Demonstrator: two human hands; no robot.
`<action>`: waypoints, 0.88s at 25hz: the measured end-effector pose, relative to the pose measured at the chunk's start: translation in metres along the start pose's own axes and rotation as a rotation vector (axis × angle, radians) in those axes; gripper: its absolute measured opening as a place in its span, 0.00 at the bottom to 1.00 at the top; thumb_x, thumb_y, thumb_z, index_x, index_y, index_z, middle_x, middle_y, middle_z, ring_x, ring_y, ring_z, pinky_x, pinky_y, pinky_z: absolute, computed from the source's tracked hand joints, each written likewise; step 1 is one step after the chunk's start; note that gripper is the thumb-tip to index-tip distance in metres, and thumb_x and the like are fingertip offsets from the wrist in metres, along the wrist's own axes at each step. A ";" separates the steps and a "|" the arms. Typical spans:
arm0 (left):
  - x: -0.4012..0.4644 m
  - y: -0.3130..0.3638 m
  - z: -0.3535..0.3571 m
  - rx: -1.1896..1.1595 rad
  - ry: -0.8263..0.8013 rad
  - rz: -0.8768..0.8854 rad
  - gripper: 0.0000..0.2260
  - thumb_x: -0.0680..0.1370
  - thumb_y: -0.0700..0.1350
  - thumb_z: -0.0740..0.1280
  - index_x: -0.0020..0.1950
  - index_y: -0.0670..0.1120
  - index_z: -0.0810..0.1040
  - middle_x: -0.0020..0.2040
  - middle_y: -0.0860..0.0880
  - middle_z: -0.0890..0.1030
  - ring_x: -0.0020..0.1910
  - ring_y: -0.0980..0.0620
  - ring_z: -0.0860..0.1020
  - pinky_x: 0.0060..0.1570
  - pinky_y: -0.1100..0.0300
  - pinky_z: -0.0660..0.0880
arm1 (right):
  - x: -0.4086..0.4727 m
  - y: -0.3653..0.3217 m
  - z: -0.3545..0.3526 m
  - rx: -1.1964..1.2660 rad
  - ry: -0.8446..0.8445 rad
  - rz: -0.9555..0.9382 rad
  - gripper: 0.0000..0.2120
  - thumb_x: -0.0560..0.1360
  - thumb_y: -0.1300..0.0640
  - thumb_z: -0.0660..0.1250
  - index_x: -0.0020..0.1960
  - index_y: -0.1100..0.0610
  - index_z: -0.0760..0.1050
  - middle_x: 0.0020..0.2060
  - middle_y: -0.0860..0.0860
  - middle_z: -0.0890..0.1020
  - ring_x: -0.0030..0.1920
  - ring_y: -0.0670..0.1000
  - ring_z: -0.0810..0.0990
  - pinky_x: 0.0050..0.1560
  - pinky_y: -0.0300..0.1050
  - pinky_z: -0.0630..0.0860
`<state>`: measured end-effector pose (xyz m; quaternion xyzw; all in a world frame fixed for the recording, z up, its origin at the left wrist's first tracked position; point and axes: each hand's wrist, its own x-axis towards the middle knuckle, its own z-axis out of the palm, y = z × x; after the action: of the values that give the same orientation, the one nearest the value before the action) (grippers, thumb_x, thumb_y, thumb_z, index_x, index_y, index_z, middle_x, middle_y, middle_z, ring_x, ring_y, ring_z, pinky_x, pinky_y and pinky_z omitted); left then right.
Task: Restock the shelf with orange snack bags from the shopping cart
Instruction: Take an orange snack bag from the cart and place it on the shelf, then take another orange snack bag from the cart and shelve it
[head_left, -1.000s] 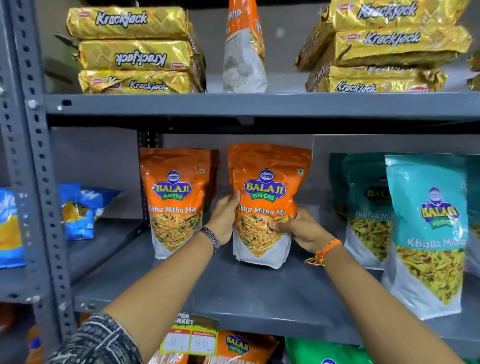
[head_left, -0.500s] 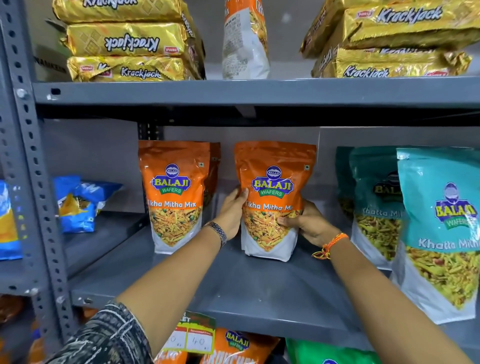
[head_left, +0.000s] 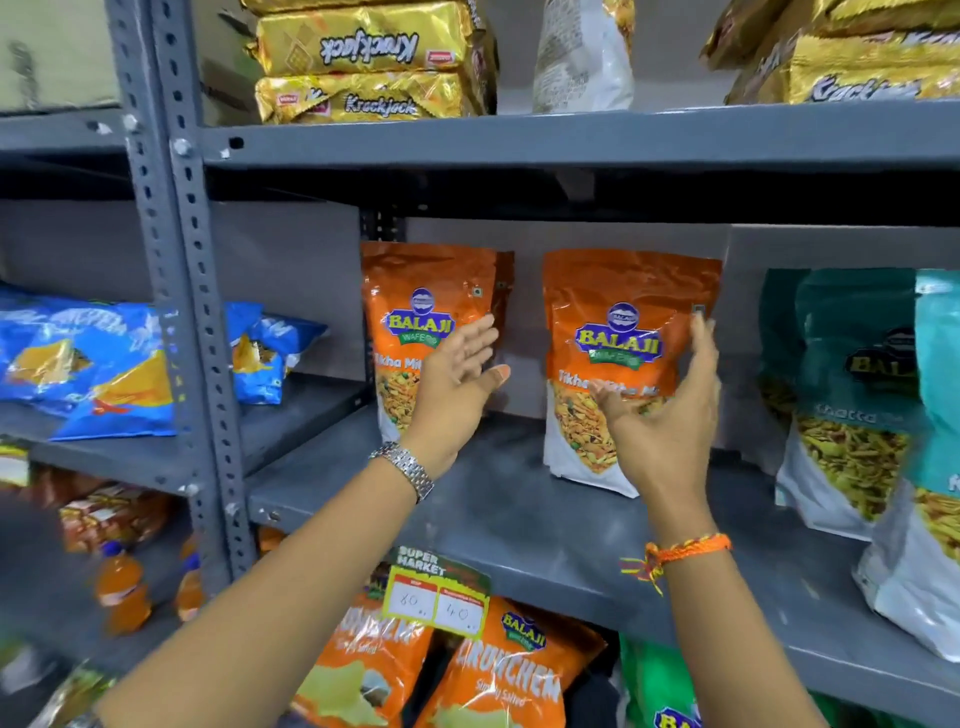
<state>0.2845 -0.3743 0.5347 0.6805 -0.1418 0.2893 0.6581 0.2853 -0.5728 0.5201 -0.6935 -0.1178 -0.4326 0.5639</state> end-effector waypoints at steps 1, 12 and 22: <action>-0.009 0.007 -0.014 0.002 0.019 0.020 0.25 0.77 0.32 0.69 0.73 0.46 0.73 0.70 0.47 0.78 0.68 0.53 0.77 0.68 0.59 0.74 | -0.013 -0.010 0.010 0.062 -0.030 -0.018 0.50 0.65 0.57 0.79 0.79 0.49 0.56 0.76 0.50 0.65 0.75 0.49 0.66 0.74 0.50 0.68; -0.173 0.004 -0.238 0.211 0.451 -0.106 0.20 0.76 0.30 0.69 0.66 0.44 0.77 0.61 0.47 0.83 0.59 0.55 0.82 0.59 0.64 0.78 | -0.208 -0.068 0.158 0.349 -0.671 -0.034 0.25 0.68 0.59 0.78 0.64 0.50 0.76 0.75 0.48 0.70 0.75 0.45 0.69 0.74 0.45 0.67; -0.424 -0.112 -0.400 0.256 1.042 -0.794 0.11 0.79 0.30 0.65 0.60 0.33 0.80 0.32 0.55 0.83 0.26 0.66 0.75 0.32 0.74 0.71 | -0.461 -0.020 0.255 0.160 -1.515 0.144 0.25 0.66 0.64 0.77 0.62 0.58 0.78 0.58 0.50 0.81 0.60 0.53 0.81 0.52 0.24 0.71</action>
<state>-0.0703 -0.0529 0.1837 0.5250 0.4917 0.3306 0.6111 0.1156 -0.1915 0.1988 -0.7638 -0.4578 0.2090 0.4042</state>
